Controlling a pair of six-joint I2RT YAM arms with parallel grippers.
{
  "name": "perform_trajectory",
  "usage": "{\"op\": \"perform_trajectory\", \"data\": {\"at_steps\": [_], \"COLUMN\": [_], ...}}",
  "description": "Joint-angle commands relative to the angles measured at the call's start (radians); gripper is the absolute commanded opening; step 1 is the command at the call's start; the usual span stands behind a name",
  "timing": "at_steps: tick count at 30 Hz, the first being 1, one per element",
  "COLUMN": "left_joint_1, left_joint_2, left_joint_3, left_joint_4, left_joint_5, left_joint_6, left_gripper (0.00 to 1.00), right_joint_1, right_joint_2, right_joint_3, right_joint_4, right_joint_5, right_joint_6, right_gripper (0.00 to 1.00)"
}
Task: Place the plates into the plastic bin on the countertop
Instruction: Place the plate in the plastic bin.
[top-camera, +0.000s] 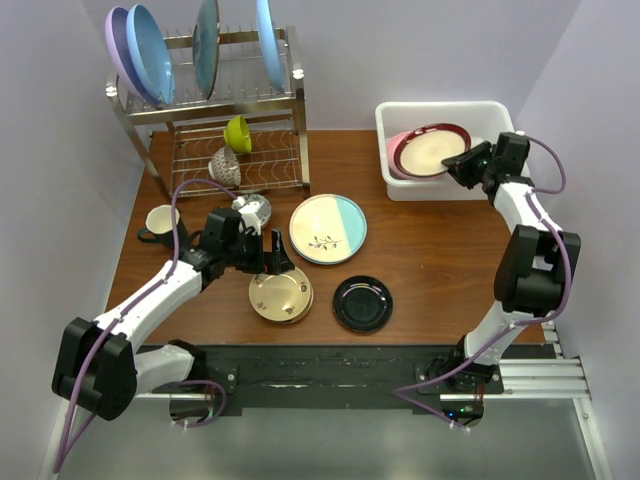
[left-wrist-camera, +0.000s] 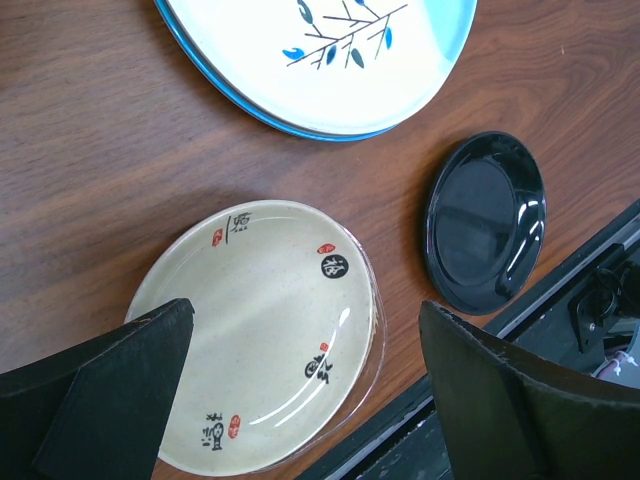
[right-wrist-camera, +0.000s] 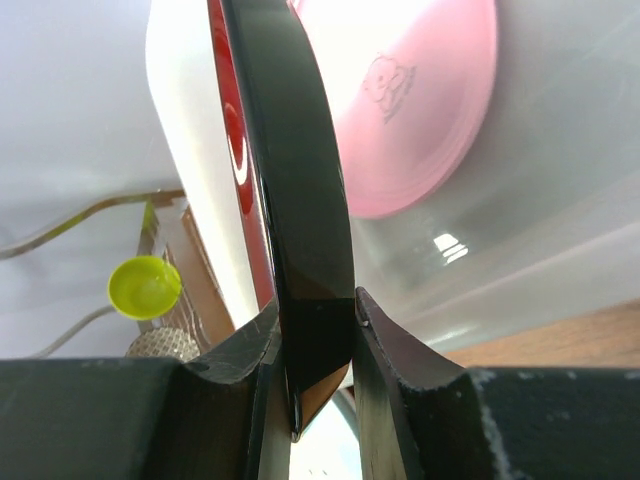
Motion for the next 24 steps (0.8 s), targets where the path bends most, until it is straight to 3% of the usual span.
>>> {"op": "perform_trajectory", "data": {"at_steps": [1, 11, 24], "left_joint_1": [-0.002, -0.002, -0.002], "left_joint_2": [0.003, 0.003, 0.025], "left_joint_3": [0.026, 0.001, 0.003], "left_joint_4": [0.015, 0.035, 0.044], "left_joint_5": [0.024, 0.033, 0.036], "left_joint_6": [0.013, 0.001, 0.004], "left_gripper": [1.0, 1.0, 1.0], "right_joint_1": [-0.002, -0.002, 0.006], "right_joint_2": [0.006, 0.155, 0.244], "right_joint_3": [0.107, 0.248, 0.287], "right_joint_4": [0.162, 0.129, 0.134], "right_joint_5": [-0.034, -0.064, -0.092], "right_joint_6": [0.039, 0.097, 0.139], "right_gripper": [0.0, 0.0, 0.0]}}
